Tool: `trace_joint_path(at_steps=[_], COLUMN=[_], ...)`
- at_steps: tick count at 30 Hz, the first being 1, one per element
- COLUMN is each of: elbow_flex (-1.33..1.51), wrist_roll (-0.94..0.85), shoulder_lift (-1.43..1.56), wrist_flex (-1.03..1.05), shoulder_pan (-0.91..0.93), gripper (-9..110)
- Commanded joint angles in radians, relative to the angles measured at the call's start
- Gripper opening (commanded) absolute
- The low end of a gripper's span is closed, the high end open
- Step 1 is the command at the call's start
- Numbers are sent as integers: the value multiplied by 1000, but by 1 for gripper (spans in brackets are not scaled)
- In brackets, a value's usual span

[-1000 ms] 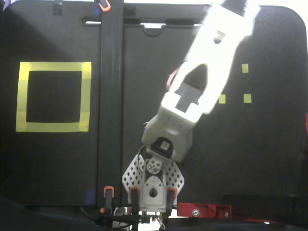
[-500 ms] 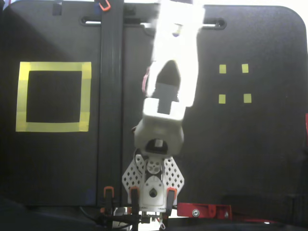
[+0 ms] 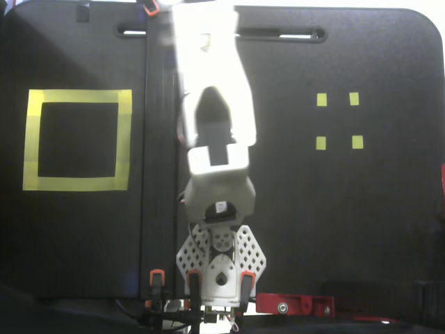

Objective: Grasp the block and place it in the designated area.

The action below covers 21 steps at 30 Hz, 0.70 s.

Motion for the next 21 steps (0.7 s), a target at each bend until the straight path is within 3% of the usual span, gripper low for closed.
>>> trace_joint_path(at_steps=[1, 21], elbow_flex=[-5, 6], wrist_roll=[46, 364], shoulder_lift=[74, 94], wrist_flex=[21, 121], shoulder_pan=[-64, -474], gripper=[23, 23])
